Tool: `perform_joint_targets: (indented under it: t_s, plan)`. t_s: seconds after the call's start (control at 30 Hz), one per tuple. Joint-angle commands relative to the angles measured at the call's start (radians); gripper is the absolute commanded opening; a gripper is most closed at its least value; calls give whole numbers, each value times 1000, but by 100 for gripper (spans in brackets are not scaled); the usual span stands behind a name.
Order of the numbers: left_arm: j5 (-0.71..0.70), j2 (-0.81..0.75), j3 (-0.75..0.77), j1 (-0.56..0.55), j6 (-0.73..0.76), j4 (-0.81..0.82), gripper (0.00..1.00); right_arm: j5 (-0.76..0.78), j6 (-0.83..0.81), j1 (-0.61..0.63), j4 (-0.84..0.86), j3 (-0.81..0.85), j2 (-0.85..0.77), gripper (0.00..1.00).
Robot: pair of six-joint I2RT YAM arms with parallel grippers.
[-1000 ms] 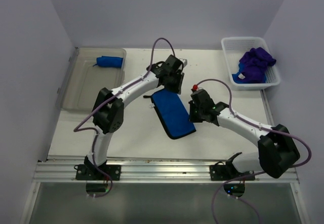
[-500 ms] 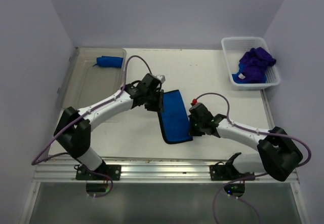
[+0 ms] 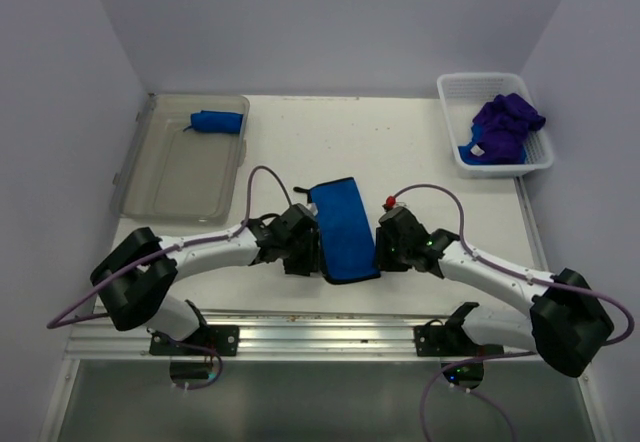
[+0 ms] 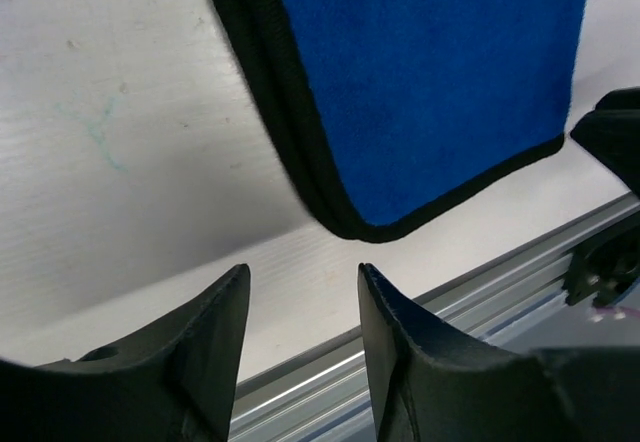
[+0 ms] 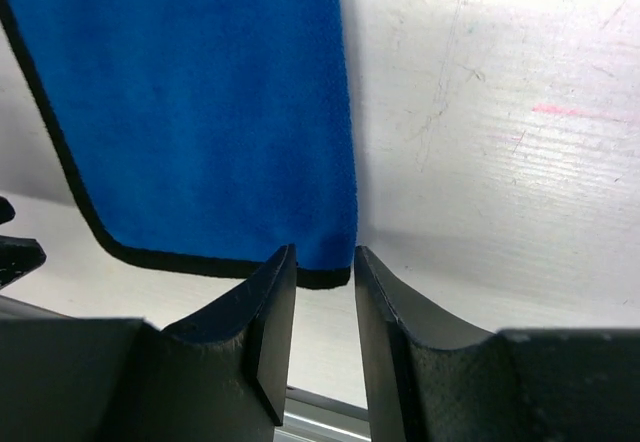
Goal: Roll the towels
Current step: Fold the towel
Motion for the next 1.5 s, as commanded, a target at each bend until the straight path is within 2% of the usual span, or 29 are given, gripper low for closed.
perform_joint_targets:
  t_s: [0.0,0.13,0.27,0.5,0.7,0.77,0.93,1.0,1.07,1.17,1.2,1.33,1.47]
  plan:
    - [-42,16,-11,-36,-139,149,50,-25,2,2,33,-17,20,34]
    - [-58,52,-31,-57,-181,169,43,-9,3,2,48,-27,40,26]
    - [-62,73,-32,-68,-190,152,41,-14,5,2,93,-66,82,23]
    - [-55,79,-71,-77,-224,180,39,-46,33,2,136,-111,74,27]
    - [-55,121,-71,-88,-242,170,27,-72,59,2,138,-116,36,20]
    - [-59,119,-77,-90,-248,163,26,-71,65,2,134,-120,24,18]
    - [-101,110,-83,-90,-265,137,19,-68,68,2,116,-131,-4,19]
    - [-107,113,-83,-90,-270,129,17,-69,66,4,107,-131,-16,22]
    - [-108,110,-85,-90,-274,117,20,-69,66,2,101,-132,-28,25]
    - [-118,73,-95,-93,-293,111,37,-66,66,2,91,-134,-47,26]
    - [-142,61,-106,-93,-299,111,46,-66,66,2,90,-132,-48,26]
    - [-168,29,-117,-93,-317,109,48,-68,66,2,88,-128,-47,26]
    - [-171,65,-102,-94,-337,114,44,-74,62,2,90,-122,-47,25]
